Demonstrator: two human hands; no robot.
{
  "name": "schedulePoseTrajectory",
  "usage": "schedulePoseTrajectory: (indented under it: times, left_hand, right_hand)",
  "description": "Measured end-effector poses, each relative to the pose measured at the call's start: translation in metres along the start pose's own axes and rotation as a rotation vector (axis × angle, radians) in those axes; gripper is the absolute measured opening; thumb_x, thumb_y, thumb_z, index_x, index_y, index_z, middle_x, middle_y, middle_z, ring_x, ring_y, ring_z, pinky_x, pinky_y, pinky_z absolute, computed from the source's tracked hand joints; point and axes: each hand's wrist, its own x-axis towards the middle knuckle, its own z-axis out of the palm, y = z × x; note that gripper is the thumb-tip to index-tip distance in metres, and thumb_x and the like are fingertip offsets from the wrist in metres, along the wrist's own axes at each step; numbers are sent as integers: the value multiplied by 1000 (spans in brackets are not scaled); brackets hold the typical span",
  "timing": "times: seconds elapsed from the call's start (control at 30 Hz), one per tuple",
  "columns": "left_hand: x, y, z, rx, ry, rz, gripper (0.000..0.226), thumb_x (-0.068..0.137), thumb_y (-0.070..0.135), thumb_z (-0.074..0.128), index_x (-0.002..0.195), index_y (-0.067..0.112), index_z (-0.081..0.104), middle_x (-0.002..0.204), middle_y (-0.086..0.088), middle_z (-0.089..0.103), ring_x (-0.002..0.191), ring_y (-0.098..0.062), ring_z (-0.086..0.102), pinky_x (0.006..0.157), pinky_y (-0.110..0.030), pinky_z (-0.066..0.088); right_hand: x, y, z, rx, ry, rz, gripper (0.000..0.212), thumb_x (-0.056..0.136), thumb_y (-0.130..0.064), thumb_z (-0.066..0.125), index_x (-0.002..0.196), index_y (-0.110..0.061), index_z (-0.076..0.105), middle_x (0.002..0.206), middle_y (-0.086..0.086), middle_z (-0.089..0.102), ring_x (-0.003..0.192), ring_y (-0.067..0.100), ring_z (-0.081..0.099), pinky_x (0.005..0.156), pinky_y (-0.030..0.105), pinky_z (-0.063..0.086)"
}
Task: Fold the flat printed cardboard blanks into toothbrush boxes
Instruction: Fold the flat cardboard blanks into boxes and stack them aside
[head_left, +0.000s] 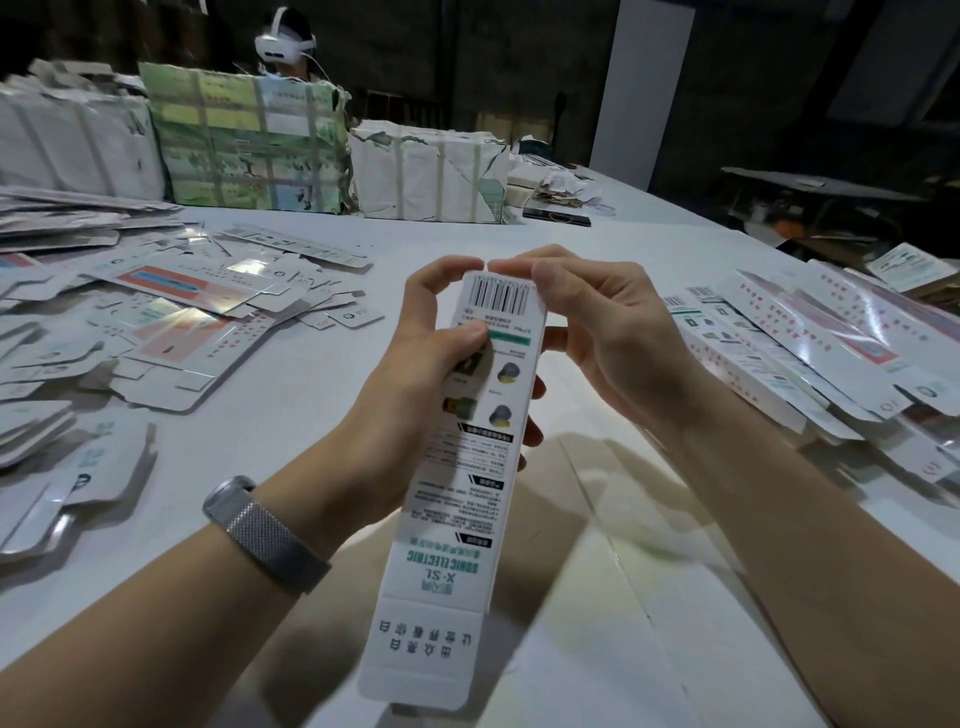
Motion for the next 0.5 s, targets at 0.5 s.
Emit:
schedulePoseTrajectory:
  times: [0.5]
  left_hand:
    - [1,1,1,30,40,59,30,99,27,40,122,45,42,86,-16,71,70,-41,69,56,-44,57]
  right_hand:
    - [-1,-2,6,67,-47,-14,29,100,-18,46,106,-16,74,100,1,66,98,20,65,81,44,55]
